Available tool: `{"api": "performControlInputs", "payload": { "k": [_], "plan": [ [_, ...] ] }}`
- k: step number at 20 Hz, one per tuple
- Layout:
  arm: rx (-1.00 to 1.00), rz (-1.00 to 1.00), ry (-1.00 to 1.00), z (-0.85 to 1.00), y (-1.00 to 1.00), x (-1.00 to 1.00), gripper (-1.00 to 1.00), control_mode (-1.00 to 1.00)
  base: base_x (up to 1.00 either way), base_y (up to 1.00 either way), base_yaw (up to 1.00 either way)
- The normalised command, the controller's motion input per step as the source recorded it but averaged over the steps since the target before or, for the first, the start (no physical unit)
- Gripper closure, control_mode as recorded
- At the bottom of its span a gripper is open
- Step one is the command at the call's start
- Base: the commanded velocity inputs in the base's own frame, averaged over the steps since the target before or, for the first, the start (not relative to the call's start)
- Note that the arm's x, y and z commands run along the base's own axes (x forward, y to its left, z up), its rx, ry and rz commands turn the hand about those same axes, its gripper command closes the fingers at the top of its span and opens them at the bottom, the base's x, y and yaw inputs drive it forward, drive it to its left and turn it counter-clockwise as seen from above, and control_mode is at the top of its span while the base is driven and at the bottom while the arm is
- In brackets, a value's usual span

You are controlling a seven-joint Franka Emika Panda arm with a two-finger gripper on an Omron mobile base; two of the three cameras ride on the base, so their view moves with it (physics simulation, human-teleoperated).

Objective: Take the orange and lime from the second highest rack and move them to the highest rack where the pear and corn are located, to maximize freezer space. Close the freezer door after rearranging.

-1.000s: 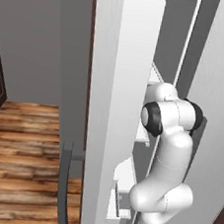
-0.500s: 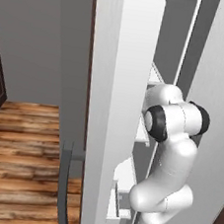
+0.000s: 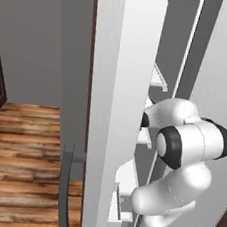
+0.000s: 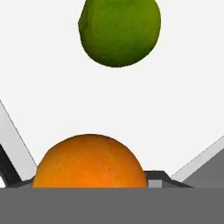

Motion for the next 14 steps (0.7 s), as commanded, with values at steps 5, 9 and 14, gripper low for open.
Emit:
{"api": "performControlInputs", "payload": {
  "k": [5, 9, 14],
  "plan": [
    [0.00, 0.00, -0.07, 0.31, 0.00, -0.88, 1.00, -1.00, 0.00, 0.00, 0.00],
    [0.00, 0.00, -0.09, 0.85, 0.04, -0.81, 1.00, -1.00, 0.00, 0.00, 0.00],
    [0.00, 0.00, -0.10, 0.98, 0.18, -0.64, 1.00, -1.00, 0.00, 0.00, 0.00]
  ]
}}
